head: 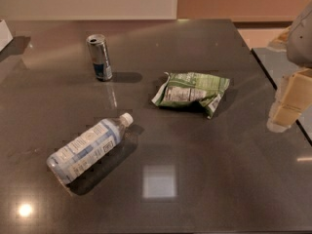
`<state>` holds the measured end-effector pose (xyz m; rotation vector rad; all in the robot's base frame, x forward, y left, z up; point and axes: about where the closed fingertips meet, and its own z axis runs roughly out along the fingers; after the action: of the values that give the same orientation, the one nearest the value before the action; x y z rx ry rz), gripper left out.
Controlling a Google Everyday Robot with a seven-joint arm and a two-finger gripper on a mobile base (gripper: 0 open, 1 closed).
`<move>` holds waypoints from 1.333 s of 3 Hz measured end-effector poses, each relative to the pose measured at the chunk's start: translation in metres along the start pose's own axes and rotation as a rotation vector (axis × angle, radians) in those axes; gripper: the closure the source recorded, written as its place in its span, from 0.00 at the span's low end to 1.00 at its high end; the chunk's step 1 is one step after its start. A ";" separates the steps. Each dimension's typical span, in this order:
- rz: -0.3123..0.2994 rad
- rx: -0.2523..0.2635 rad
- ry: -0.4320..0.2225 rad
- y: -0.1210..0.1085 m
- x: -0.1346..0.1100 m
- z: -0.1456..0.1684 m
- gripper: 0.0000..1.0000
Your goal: Move blue plastic bottle near green jalapeno chip bag
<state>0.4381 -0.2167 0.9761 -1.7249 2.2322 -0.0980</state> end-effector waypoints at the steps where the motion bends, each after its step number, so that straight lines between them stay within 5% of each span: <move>1: -0.006 0.003 -0.006 0.000 -0.002 -0.001 0.00; 2: -0.098 -0.025 -0.059 0.003 -0.032 0.006 0.00; 4: -0.386 -0.151 -0.172 0.032 -0.126 0.046 0.00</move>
Offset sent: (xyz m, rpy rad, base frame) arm 0.0129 0.0765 -0.0065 0.0770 0.0181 0.2787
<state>0.4495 -0.0821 0.9508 -2.1383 1.8041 0.1304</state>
